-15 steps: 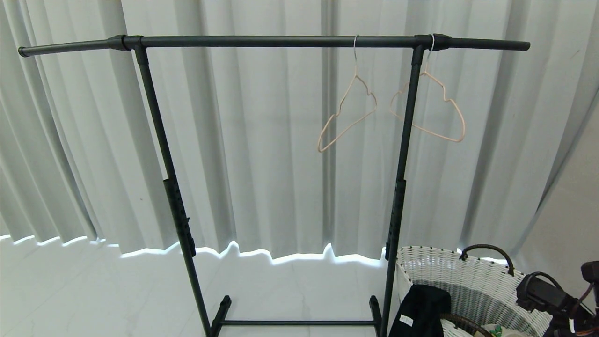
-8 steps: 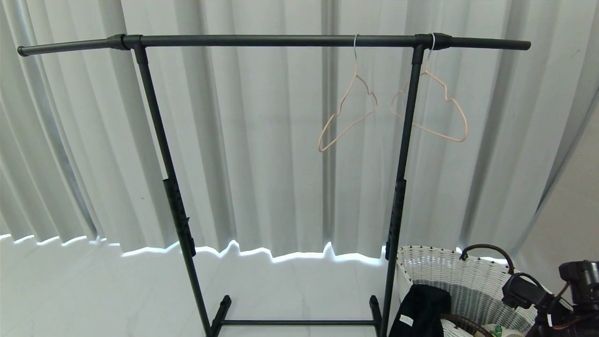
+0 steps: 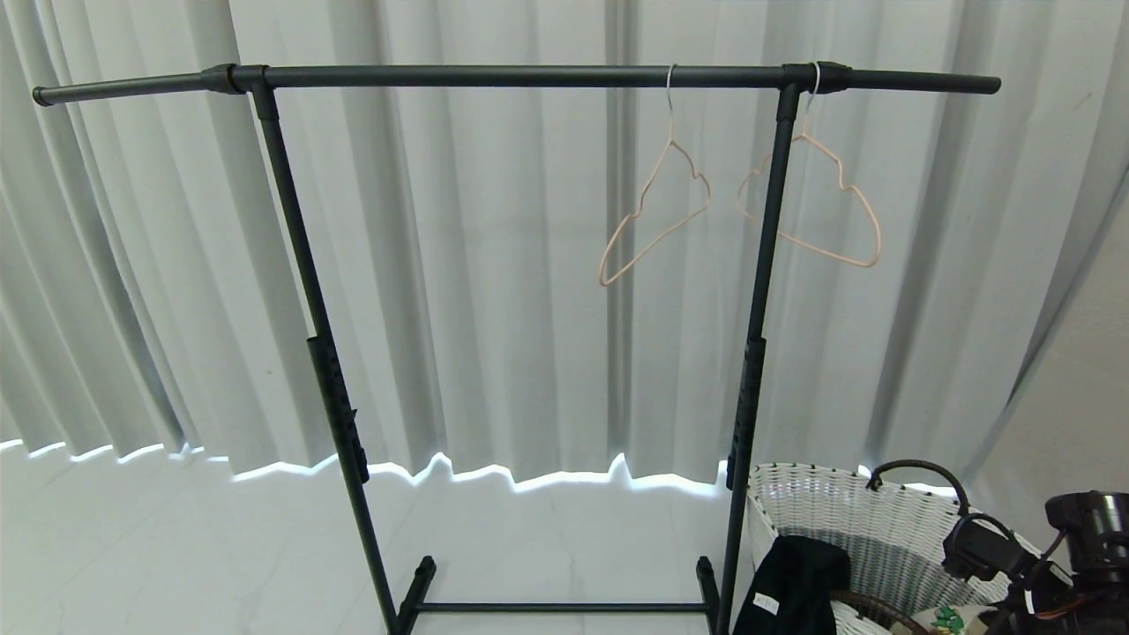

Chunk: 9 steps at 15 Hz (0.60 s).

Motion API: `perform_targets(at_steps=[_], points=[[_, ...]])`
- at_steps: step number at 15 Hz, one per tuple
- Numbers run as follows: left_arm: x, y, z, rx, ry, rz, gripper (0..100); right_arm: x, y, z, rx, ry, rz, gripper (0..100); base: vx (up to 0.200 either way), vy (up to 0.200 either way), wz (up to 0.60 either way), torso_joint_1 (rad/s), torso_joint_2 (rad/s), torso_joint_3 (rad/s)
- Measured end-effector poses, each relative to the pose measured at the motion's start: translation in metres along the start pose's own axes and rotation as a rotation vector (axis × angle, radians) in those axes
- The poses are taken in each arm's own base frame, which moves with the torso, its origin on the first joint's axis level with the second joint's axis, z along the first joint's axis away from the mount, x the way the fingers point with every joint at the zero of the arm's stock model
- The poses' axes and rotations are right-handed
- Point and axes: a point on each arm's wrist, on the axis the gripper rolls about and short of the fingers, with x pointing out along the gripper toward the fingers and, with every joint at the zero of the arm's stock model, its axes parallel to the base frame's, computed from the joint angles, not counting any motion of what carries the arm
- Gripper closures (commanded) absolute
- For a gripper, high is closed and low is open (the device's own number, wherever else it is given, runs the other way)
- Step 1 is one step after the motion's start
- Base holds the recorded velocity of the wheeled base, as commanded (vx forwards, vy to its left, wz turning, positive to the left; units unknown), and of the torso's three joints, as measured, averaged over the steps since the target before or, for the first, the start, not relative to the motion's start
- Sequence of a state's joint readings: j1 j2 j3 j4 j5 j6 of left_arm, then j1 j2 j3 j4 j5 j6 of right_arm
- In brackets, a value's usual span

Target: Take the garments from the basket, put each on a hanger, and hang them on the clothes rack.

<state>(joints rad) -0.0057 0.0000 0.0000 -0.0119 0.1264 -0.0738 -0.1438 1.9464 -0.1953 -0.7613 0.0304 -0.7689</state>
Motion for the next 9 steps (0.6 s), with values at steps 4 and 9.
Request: perform_targets(at_steps=[4, 9], points=[[0.000, 0.000, 0.000, 0.000, 0.000, -0.002, 0, -0.025, -0.001, 0.002, 0.018, -0.067, -0.063, 100, 0.000, 0.000, 0.00, 0.000, 0.00, 0.000], [0.000, 0.000, 0.000, 0.009, 0.003, -0.015, 0, -0.081, -0.010, 0.011, 0.037, -0.192, -0.259, 100, 0.000, 0.000, 0.00, 0.000, 0.00, 0.000]])
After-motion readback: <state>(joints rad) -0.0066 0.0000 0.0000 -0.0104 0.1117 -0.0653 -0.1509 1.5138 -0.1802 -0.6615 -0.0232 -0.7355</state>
